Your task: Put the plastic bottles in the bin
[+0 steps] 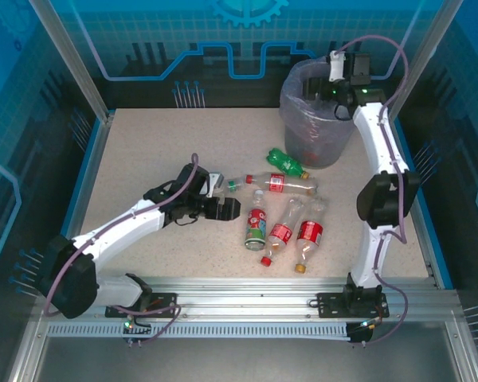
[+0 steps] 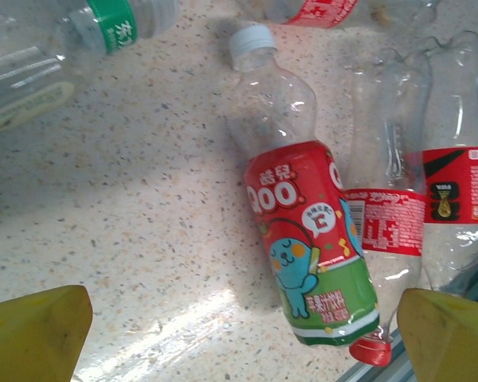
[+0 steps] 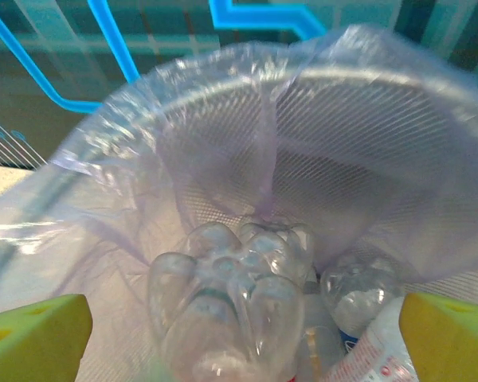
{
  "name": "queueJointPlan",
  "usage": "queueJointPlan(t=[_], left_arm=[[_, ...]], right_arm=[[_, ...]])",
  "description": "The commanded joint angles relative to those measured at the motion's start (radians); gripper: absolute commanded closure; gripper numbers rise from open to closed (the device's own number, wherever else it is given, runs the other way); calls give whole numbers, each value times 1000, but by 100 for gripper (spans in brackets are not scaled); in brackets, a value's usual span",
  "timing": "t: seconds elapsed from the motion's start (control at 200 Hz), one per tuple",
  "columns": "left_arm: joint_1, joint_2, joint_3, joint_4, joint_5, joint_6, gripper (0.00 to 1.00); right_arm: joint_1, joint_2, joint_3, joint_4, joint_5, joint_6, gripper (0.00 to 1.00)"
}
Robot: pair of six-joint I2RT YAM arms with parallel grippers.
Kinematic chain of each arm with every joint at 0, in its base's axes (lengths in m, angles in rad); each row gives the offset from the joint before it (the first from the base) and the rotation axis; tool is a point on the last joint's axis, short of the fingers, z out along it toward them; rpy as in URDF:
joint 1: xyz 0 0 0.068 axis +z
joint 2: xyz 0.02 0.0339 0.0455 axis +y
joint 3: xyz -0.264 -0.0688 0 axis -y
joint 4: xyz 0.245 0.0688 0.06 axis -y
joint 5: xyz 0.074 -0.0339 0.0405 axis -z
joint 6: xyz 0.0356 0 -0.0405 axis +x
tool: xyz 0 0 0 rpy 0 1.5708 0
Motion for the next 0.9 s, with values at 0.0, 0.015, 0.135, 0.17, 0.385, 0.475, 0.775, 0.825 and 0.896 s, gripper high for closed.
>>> queueJointPlan(t=[0.0, 0.015, 0.135, 0.17, 0.385, 0.475, 0.775, 0.825, 0.896], left_arm=[[21, 46, 82, -100, -23, 101, 1], [23, 52, 90, -106, -28, 112, 1], [46, 112, 167, -135, -62, 214, 1], [58, 137, 195, -151, -75, 251, 1], [136, 321, 391, -245, -165, 452, 1], [155, 386, 437, -242, -172, 535, 1], [198, 539, 540, -312, -144, 701, 1], [198, 555, 544, -321, -133, 715, 1], [198, 575, 545, -329, -150, 744, 1]], right_arm=[[-21, -122, 51, -70, -23, -1, 0], [-21, -133, 48, -75, -21, -2, 0], [-20, -245, -29, -93, -43, -10, 0], [-20, -290, -78, -85, -59, -7, 0], [-19, -597, -465, 11, -122, 35, 0], [-19, -702, -596, 22, -125, 51, 0], [-20, -937, -868, -38, -98, 73, 0], [-21, -964, -902, -51, -96, 76, 0], [-22, -993, -941, -67, -92, 81, 0]])
